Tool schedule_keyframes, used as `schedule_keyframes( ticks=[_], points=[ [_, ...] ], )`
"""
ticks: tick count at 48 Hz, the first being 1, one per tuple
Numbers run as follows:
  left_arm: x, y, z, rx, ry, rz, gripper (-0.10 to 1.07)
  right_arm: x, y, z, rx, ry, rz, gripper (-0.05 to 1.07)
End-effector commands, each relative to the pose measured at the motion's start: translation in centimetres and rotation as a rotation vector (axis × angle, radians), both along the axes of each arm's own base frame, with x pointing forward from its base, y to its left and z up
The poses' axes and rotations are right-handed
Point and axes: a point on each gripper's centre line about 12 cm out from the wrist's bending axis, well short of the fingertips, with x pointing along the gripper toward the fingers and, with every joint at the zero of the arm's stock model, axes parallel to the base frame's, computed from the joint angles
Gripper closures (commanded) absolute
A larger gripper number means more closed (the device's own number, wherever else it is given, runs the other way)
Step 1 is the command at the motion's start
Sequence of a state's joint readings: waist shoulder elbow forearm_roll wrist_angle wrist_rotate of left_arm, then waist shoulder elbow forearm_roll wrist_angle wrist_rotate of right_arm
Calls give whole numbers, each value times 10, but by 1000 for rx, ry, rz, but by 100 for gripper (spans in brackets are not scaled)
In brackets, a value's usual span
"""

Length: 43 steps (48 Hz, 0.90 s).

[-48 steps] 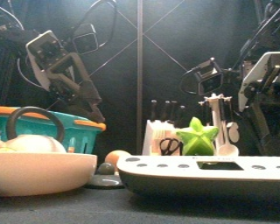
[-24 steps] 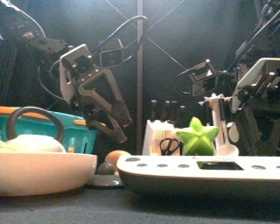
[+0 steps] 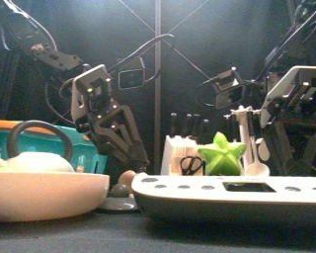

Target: Push stove to middle of table

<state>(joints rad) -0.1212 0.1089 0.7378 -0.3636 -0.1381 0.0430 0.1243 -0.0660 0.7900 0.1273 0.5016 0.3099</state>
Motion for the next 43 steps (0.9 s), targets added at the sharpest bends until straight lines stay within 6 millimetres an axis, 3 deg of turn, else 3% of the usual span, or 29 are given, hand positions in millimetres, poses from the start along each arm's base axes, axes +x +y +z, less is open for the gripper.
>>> schedule_keyframes(
  ticks=[1,21,43],
  points=[
    [11,-2,6,-10,-24,3,29,8,-2,10,4,-41,-10,88],
    [24,-2,-13,-21,46,11,30,12,-12,10,3,-70,-42,88],
    [16,-1,-9,-38,50,25,29,20,-25,13,-30,-115,-51,88]
  ],
)
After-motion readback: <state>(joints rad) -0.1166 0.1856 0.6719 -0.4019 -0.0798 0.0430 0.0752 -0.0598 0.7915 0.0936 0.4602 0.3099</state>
